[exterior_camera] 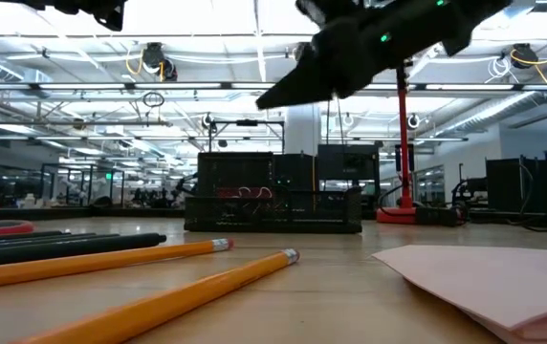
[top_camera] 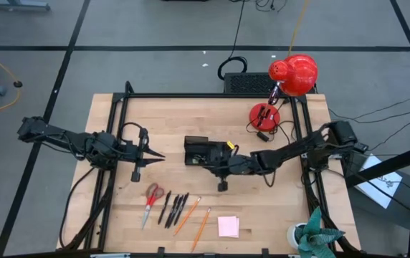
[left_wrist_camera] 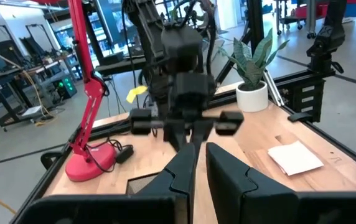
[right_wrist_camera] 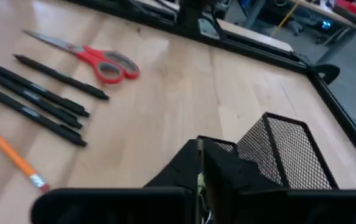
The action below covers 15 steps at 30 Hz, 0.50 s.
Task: Pick and place office supplies into organizer
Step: Put the left pencil into the desk organizer
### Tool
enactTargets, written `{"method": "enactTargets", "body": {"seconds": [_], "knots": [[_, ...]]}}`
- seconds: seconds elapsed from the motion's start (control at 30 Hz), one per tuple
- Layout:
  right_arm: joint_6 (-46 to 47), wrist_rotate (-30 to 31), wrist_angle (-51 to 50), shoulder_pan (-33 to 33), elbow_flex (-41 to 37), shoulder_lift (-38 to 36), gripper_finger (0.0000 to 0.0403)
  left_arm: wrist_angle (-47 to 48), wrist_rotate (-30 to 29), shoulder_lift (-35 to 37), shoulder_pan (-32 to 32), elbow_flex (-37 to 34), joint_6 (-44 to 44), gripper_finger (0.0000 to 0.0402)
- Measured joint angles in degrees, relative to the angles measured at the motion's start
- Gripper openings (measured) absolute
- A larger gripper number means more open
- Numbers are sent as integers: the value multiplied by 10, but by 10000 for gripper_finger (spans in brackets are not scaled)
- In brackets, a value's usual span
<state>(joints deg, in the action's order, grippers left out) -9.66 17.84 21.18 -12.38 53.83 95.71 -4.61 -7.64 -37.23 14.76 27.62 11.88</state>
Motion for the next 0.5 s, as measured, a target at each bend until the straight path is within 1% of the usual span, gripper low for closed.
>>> {"method": "enactTargets", "body": {"seconds": [0.1,0.2,0.33,0.5], "knots": [[6,0,39,-9,-29,-24,12,1,0,0,0,0,0,47],[11,-1,81,-10,-69,-48,3,1,0,0,0,0,-1,47],[31,0,140,-4,-121,-79,2,1,0,0,0,0,-2,47],[32,0,163,-4,-157,-113,1,1,0,0,0,0,-2,47]]}}
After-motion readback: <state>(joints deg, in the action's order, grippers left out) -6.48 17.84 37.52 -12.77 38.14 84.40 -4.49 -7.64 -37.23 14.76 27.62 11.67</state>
